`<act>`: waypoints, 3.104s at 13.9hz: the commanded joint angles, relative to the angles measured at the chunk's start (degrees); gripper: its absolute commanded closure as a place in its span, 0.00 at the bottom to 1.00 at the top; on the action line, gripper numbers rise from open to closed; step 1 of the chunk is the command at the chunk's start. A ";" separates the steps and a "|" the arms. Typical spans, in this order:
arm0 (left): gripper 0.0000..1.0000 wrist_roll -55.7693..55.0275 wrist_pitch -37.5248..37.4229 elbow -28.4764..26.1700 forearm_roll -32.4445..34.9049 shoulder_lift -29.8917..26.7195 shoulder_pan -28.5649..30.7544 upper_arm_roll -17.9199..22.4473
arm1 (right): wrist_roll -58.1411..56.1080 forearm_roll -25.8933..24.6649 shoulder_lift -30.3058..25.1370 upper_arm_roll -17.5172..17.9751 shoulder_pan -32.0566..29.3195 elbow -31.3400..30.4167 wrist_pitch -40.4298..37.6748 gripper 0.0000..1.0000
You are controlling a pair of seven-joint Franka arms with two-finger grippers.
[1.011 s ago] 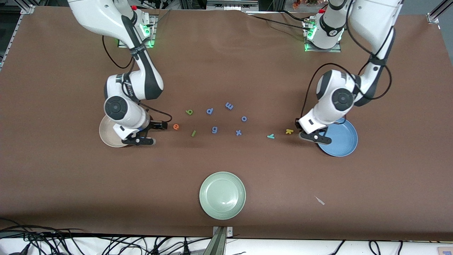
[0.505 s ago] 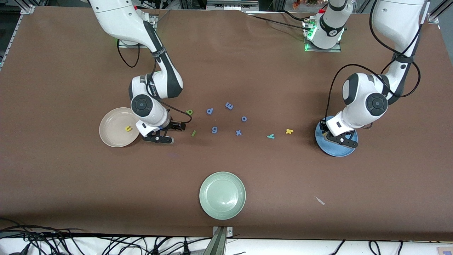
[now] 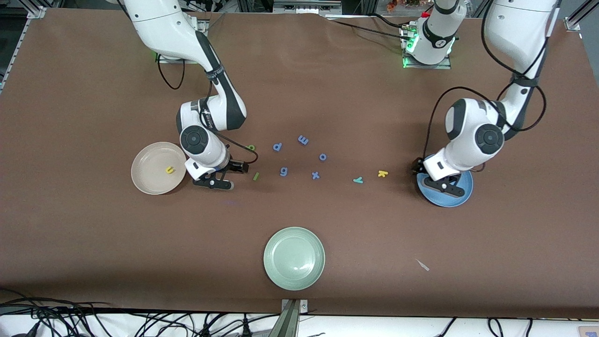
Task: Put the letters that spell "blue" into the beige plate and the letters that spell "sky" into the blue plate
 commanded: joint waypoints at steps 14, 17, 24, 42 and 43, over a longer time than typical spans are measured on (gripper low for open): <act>0.36 -10.65 6.50 4.55 -2.82 8.76 -10.92 0.48 | -10.12 1.18 -2.53 -5.89 -1.19 3.96 -11.24 0.90; 0.50 -10.65 6.50 4.20 -2.74 8.76 -10.92 0.48 | -22.94 1.18 -3.07 -13.35 -1.19 3.79 -15.99 0.90; 0.58 -10.57 6.50 4.20 -2.74 8.67 -10.92 0.48 | -27.91 1.26 -1.05 -17.07 -6.11 3.08 -17.66 0.33; 0.94 -9.95 5.71 3.76 -2.65 7.79 -10.83 0.48 | 13.92 8.12 12.13 -1.96 -1.02 25.58 -15.66 0.00; 0.95 -9.95 5.71 3.76 -2.65 7.79 -10.83 0.48 | 15.24 8.21 12.31 -1.43 -1.02 25.58 -14.34 0.00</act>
